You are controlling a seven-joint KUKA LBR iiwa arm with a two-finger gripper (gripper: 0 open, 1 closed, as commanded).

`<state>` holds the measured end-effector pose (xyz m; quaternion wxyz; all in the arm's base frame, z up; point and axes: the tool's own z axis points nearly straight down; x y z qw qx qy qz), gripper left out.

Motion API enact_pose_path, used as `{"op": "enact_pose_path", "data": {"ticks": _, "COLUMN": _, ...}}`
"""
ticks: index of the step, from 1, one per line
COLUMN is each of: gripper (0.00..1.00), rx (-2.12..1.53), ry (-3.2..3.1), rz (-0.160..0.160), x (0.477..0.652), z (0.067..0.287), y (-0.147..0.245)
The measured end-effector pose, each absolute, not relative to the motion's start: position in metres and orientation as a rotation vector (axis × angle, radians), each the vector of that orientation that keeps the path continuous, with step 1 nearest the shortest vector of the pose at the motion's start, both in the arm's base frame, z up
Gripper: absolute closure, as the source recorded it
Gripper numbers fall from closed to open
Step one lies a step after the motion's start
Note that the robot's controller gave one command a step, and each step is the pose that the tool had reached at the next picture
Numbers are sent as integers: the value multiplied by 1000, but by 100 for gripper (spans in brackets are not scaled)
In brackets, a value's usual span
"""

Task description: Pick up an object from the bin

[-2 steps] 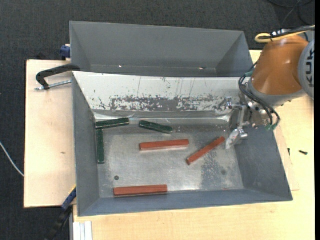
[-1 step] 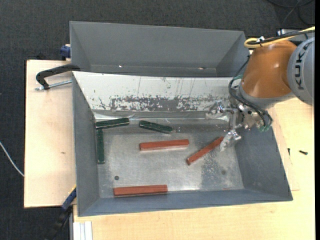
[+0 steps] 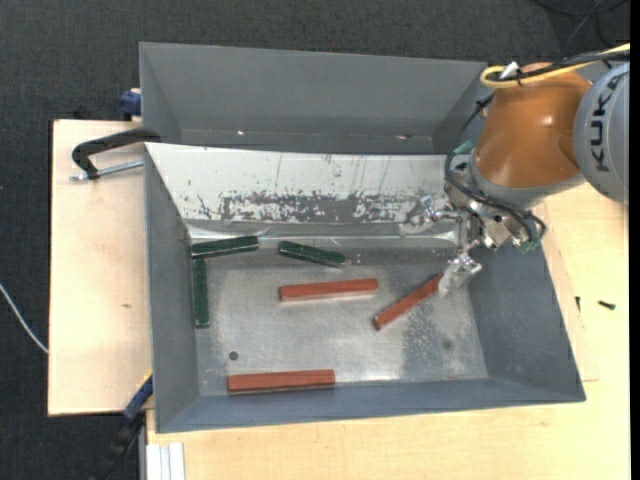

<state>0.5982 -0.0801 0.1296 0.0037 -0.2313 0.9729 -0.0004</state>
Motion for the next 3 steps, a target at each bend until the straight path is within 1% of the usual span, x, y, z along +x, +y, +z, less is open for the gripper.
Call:
{"op": "enact_pose_path", "data": {"ticks": 1, "gripper": 0, "rx": -845, "ry": 3023, "rz": 0, "x": 596, "z": 72, "y": -75}}
{"op": "enact_pose_path", "data": {"ticks": 2, "gripper": 100, "rx": -845, "ry": 3019, "rz": -2, "x": 597, "z": 82, "y": -76}}
{"op": "enact_pose_path", "data": {"ticks": 3, "gripper": 100, "rx": -845, "ry": 3019, "rz": -2, "x": 597, "z": 82, "y": -76}}
